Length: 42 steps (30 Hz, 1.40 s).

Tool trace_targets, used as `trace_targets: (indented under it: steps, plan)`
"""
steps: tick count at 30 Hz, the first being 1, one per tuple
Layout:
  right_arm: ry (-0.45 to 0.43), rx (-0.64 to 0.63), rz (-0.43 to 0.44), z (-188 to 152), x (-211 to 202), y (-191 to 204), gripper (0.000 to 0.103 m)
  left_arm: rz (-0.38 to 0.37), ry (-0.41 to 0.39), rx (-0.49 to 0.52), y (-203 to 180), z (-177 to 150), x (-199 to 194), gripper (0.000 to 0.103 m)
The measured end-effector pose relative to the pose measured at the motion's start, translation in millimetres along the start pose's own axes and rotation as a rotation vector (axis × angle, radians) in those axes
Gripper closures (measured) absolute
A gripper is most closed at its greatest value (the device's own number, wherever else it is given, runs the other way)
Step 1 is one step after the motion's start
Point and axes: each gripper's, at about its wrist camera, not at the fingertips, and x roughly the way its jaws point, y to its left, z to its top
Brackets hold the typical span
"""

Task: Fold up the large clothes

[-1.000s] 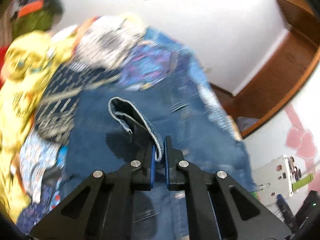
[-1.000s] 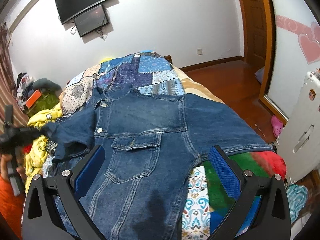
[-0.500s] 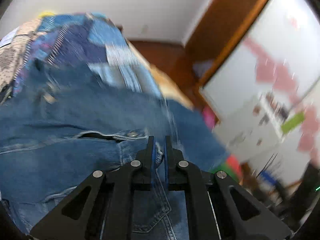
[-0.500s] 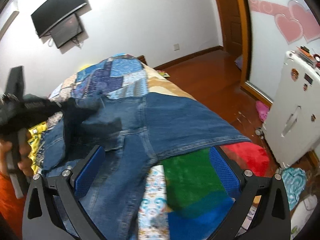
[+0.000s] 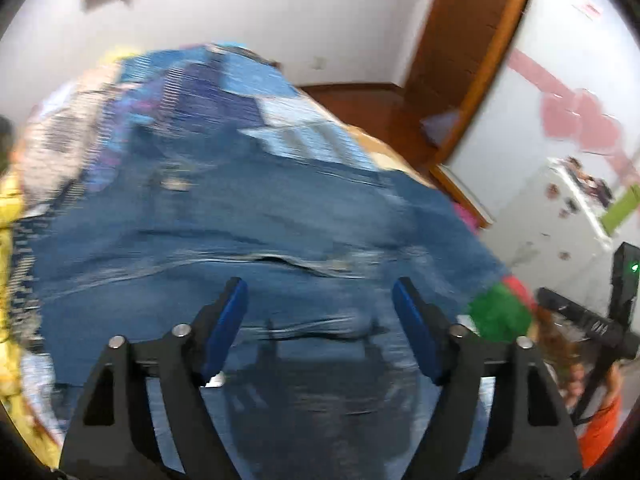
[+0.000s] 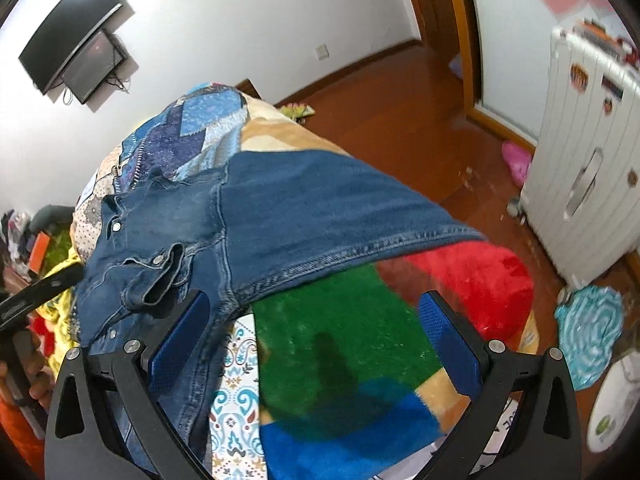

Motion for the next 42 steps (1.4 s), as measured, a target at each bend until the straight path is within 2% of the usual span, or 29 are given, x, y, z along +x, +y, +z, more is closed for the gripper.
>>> trace_targets:
  steps: [2,5,9,13,16,19,22,26,31,32,33,35,37,38,39,40,42]
  plan:
    - [0.044,0.025,0.018,3,6,-5,0.000,0.063,0.003,-0.015,21,-6,-3,0.023]
    - [0.074,-0.001,0.056,8,12,7,0.000,0.135,0.026,-0.050,52,-24,-3,0.023]
    - [0.089,-0.101,0.088,16,20,42,0.000,0.219,0.080,-0.124,91,-56,9,0.023]
    - [0.148,-0.181,0.186,21,43,89,0.000,0.275,0.148,-0.177,123,-92,23,0.023]
    - [0.196,-0.255,0.213,22,68,123,0.000,0.266,0.187,-0.210,143,-114,29,0.021]
    - [0.253,-0.322,0.216,22,98,150,0.000,0.211,0.154,-0.286,157,-127,27,0.017]
    - [0.305,-0.331,0.205,21,123,164,0.004,0.195,0.140,-0.300,161,-131,28,0.015]
    - [0.365,-0.334,0.195,20,153,173,0.024,0.204,0.127,-0.280,161,-136,30,0.012]
    - [0.308,-0.359,0.126,18,154,173,0.028,0.183,0.124,-0.296,160,-133,31,0.011]
    - [0.279,-0.399,0.115,14,148,175,0.037,0.184,0.125,-0.294,159,-132,31,0.011]
    - [0.275,-0.434,0.140,13,145,181,0.062,0.188,0.126,-0.289,159,-132,30,0.012]
    - [0.257,-0.525,0.100,4,135,191,0.062,0.186,0.126,-0.260,156,-127,26,0.012]
    - [0.235,-0.584,0.075,-2,131,201,0.067,0.186,0.092,-0.235,154,-118,16,0.012]
    - [0.224,-0.597,0.071,-4,128,202,0.073,0.195,0.078,-0.226,154,-114,11,0.012]
    - [0.215,-0.595,0.063,-1,127,200,0.092,0.206,0.059,-0.218,154,-108,5,0.012]
    - [0.199,-0.582,0.058,3,124,198,0.096,0.220,0.027,-0.209,156,-101,-3,0.012]
    - [0.197,-0.534,0.088,15,122,189,0.096,0.252,0.002,-0.199,162,-89,-9,0.012]
